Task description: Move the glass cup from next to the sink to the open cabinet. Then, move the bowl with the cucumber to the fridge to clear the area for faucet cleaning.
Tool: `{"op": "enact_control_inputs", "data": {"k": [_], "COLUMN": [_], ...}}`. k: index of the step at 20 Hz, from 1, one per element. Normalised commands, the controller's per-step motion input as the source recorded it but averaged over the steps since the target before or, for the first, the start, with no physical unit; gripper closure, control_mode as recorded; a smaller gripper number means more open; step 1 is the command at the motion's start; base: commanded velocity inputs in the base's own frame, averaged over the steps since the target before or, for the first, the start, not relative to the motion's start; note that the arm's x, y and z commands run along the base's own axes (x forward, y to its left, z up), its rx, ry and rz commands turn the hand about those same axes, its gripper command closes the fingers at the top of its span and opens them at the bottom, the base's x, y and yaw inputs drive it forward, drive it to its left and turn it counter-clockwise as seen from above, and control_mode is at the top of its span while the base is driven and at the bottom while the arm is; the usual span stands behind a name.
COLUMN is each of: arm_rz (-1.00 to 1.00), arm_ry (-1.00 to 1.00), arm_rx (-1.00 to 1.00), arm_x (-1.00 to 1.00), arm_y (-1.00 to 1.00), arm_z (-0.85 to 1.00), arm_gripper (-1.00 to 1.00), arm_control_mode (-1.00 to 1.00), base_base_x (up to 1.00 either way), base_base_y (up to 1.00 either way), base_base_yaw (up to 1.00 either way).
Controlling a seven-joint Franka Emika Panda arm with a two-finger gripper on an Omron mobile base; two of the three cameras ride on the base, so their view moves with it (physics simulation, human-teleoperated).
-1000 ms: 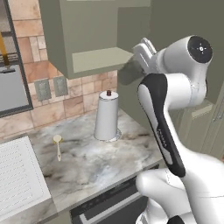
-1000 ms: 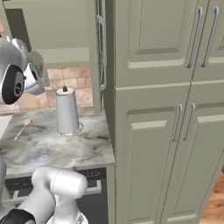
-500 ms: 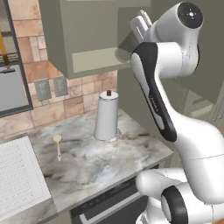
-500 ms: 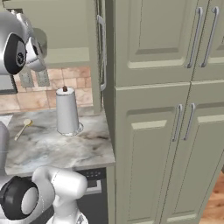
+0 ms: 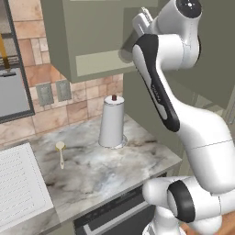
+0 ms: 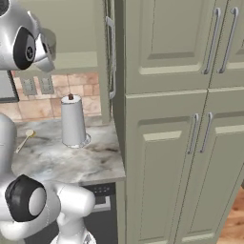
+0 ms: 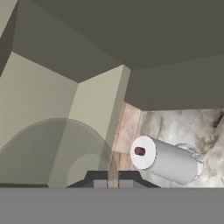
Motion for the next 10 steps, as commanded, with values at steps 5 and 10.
{"op": "enact_control_inputs", "data": {"k": [5, 10], "arm_rz": [0.00, 0.00], "arm_ry": [0.01, 0.08], "arm_rx": [0.00, 0.00], "arm_x": [0.64, 0.63], "arm_y": [0.06, 0.15], "arm_z": [0.00, -0.06], "arm_gripper": [1.00, 1.00], "arm_control_mode": [-1.00, -1.00], "base_base_x": [0.00, 0.00], "base_base_y": [0.00, 0.00], "base_base_yaw": [0.00, 0.00]}}
